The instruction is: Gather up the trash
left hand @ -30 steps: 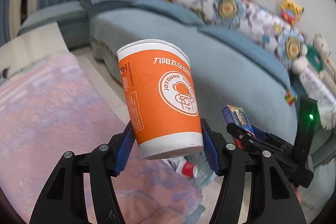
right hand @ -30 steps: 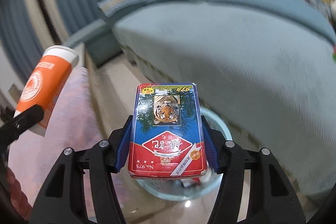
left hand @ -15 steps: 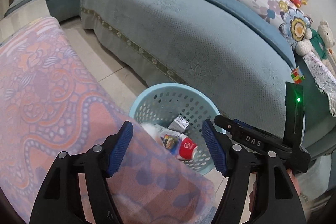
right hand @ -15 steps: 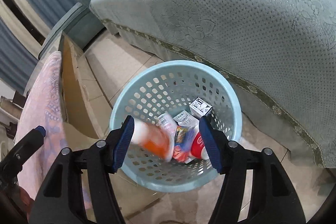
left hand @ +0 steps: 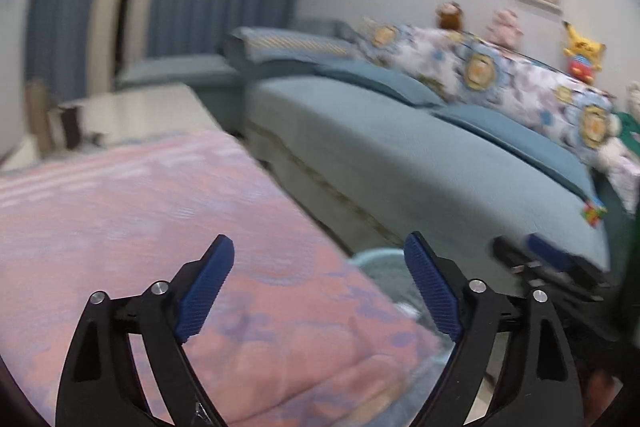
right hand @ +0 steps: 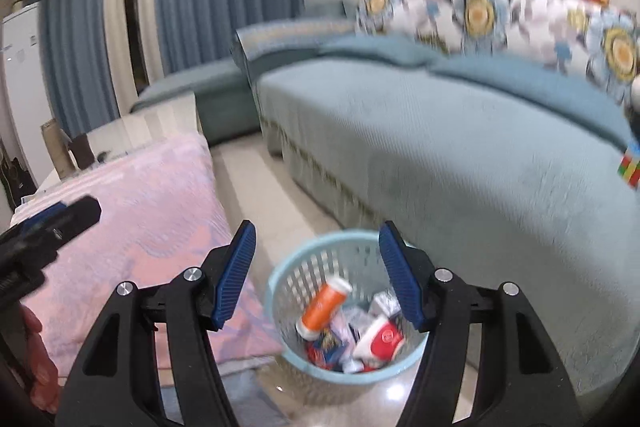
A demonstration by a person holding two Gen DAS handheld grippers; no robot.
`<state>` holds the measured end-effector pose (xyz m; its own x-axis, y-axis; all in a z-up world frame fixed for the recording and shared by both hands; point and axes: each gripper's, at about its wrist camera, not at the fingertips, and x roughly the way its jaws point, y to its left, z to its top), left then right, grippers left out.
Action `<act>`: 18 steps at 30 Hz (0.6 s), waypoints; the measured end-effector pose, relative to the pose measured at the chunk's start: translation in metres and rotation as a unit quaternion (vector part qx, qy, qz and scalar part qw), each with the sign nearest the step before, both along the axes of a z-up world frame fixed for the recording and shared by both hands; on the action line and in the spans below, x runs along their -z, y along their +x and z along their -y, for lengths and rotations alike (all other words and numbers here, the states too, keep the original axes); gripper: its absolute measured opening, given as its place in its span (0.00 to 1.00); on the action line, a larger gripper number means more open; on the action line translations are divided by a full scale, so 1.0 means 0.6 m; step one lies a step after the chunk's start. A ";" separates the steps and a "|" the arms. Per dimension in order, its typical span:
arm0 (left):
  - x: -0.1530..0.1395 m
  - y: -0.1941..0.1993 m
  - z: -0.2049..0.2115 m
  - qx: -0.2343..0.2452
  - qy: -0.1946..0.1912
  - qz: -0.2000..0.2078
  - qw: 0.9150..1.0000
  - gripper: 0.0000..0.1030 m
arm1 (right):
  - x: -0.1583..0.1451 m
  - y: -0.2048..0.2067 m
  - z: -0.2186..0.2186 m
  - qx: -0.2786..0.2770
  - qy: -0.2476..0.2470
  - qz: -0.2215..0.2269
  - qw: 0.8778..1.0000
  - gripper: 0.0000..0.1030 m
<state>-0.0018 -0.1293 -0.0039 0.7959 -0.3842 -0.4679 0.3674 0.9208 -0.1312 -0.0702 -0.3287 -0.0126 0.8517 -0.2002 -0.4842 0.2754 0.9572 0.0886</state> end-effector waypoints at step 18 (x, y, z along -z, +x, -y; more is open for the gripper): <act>0.021 -0.006 -0.074 -0.120 0.039 0.002 0.992 0.89 | -0.005 0.003 -0.107 -0.018 -0.039 0.038 0.998 0.59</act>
